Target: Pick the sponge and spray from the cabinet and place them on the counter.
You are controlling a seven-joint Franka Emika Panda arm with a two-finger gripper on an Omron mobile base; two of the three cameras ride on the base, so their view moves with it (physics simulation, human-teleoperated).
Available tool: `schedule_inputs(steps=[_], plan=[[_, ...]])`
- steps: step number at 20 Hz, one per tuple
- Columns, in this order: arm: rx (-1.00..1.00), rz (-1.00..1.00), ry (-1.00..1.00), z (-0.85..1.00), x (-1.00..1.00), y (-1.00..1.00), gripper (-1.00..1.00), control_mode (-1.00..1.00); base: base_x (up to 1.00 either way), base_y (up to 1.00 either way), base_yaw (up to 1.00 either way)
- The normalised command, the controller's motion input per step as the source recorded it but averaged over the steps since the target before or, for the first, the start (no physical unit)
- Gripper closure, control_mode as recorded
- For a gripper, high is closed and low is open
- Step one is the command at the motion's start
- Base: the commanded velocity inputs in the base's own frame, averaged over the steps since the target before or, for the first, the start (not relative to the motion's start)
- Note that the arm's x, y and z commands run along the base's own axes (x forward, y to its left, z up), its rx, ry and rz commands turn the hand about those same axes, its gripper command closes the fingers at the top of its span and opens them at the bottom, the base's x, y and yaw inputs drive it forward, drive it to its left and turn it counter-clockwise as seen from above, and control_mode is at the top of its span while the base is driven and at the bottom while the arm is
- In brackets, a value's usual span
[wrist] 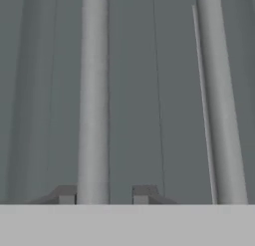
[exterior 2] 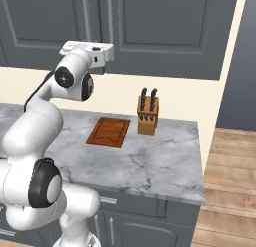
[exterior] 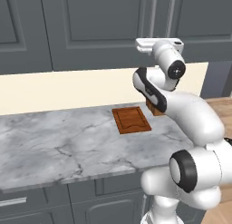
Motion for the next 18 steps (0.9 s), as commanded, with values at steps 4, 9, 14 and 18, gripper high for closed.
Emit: schedule_inputs(steps=[4, 9, 14, 18], plan=[[0.00, -0.09, 0.05, 0.31, -0.39, -0.04, 1.00, -1.00, 0.00, 0.00, 0.00], [0.00, -0.07, 0.06, 0.21, -0.29, -0.04, 1.00, -1.00, 0.00, 0.00, 0.00], [0.01, -0.03, 0.07, 0.24, -0.24, -0.09, 1.00, -1.00, 0.00, 0.00, 0.00], [0.00, 0.00, 0.00, 0.01, -0.03, 0.00, 1.00, -1.00, 0.00, 0.00, 0.00]])
